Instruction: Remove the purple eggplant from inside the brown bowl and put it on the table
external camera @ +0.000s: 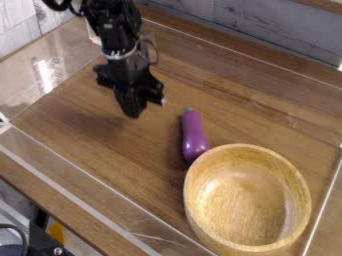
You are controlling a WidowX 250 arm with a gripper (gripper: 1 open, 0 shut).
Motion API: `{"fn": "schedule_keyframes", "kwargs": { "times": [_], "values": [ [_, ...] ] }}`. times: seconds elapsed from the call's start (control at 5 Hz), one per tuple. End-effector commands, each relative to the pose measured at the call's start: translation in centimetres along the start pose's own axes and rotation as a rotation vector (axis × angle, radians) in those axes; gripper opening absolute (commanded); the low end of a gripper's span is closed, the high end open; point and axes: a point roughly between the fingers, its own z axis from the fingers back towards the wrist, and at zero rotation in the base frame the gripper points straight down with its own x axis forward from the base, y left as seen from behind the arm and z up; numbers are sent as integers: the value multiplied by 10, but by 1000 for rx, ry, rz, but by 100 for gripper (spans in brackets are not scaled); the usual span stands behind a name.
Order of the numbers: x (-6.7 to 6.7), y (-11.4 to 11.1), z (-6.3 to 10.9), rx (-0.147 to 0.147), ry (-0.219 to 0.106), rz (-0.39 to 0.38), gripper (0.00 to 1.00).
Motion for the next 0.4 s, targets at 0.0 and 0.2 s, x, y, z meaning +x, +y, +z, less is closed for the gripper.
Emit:
{"fn": "schedule_keyframes", "kwargs": {
  "times": [0.0, 0.2],
  "values": [
    [1, -19, 20, -4, -62, -7, 0],
    [-6, -30, 20, -13, -57, -7, 0]
  ]
}}
